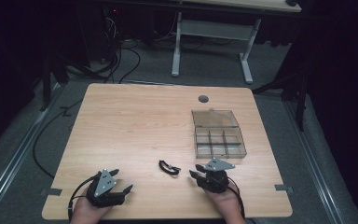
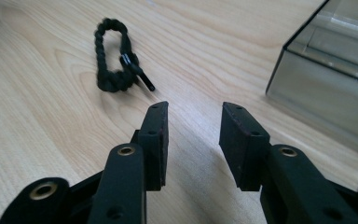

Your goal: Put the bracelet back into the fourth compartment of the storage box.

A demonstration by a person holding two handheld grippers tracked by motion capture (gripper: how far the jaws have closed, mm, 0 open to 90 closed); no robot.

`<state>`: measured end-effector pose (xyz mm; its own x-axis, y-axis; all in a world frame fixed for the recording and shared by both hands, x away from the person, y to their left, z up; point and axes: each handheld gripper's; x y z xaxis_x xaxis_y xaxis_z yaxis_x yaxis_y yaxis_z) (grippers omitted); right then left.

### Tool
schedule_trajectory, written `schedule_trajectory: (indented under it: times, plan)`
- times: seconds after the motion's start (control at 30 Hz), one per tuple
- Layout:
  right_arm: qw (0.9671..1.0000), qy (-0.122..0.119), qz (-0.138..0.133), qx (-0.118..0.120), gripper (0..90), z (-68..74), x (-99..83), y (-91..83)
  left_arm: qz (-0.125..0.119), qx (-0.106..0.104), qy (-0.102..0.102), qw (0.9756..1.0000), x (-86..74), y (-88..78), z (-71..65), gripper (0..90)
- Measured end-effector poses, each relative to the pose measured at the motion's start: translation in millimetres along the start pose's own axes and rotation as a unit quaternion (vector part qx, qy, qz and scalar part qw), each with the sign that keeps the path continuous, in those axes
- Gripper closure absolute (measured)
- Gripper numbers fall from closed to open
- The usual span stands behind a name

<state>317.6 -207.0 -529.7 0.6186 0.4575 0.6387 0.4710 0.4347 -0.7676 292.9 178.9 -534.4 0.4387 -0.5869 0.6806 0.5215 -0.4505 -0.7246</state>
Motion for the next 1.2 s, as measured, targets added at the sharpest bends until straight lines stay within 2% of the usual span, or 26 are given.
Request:
schedule_trajectory:
  times: [0.43, 0.57, 0.8, 0.93, 1.0, 1.2]
  plan:
    - [1.0, 0.0, 0.002, 0.009, 64.1, -1.0, 0.6, 0.5, 0.0, -0.001, 0.003, 1.0, 0.0, -0.1, -0.3, 24.4]
    - [0.9999, -0.001, 0.001, 0.014, 67.5, -1.3, 0.7, 0.6, 0.0, -0.001, 0.004, 1.0, 0.0, -0.1, -0.4, 24.4]
    - [0.9997, -0.006, 0.004, 0.022, 82.1, -0.9, 1.6, -0.4, 0.0, -0.001, 0.005, 1.0, 0.1, -0.1, -0.4, 24.5]
    - [0.9996, 0.002, 0.004, 0.028, 89.9, -1.9, 4.2, -1.9, 0.001, -0.001, 0.005, 1.0, 0.2, 0.0, -0.4, 24.5]
    - [0.9997, -0.011, 0.006, 0.022, 90.0, 1.7, 8.9, -2.9, 0.001, -0.001, 0.005, 1.0, 0.2, 0.0, -0.4, 24.5]
    - [0.9985, -0.045, 0.011, 0.028, 89.9, 17.6, 26.8, 1.7, 0.0, 0.0, 0.004, 1.0, 0.0, -0.2, -0.5, 24.5]
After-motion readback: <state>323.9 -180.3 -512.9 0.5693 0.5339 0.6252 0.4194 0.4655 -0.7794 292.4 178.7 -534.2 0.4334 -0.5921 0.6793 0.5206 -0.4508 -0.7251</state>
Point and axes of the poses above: each handheld gripper's, and its own axes: y roughly forward along the jaws, x roughly out of its top, z roughly to its left, and after that the axes turned 12 degrees about z, right-handed
